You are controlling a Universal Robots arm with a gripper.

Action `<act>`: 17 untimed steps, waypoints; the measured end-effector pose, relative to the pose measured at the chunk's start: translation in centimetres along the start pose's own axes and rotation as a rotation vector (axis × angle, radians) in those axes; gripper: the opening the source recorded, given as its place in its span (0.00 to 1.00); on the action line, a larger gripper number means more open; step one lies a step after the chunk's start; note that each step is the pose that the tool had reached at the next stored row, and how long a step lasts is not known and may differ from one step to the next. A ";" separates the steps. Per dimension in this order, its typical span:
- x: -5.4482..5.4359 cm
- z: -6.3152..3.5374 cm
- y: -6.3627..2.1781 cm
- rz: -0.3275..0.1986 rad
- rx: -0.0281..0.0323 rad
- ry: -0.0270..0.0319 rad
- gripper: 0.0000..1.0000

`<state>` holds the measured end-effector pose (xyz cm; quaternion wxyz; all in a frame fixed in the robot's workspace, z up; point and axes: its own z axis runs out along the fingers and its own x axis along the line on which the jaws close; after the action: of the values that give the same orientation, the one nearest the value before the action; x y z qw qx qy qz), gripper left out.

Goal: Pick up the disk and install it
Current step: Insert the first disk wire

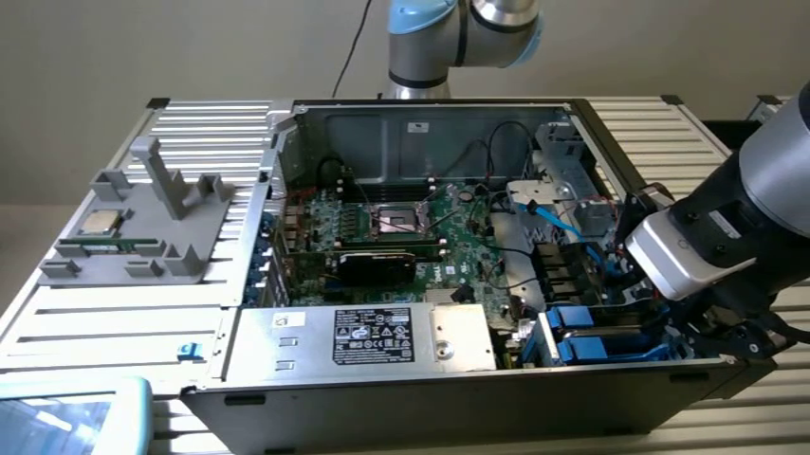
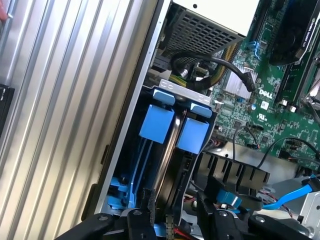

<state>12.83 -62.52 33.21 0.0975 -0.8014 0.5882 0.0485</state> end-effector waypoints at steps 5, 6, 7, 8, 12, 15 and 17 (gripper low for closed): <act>-0.1 0.08 -0.02 0.000 -0.0012 -0.0005 0.46; -0.1 0.08 -0.02 0.000 -0.0014 -0.0005 0.46; -0.1 0.09 -0.01 0.000 -0.0015 -0.0005 0.46; -0.1 0.09 -0.01 0.000 -0.0017 -0.0006 0.46; -0.1 0.11 -0.01 0.000 -0.0030 -0.0010 0.37; -0.1 0.12 -0.01 0.000 -0.0046 -0.0015 0.25; -0.1 0.12 -0.01 0.000 -0.0050 -0.0017 0.17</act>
<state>12.83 -62.44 33.11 0.0960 -0.8015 0.5881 0.0507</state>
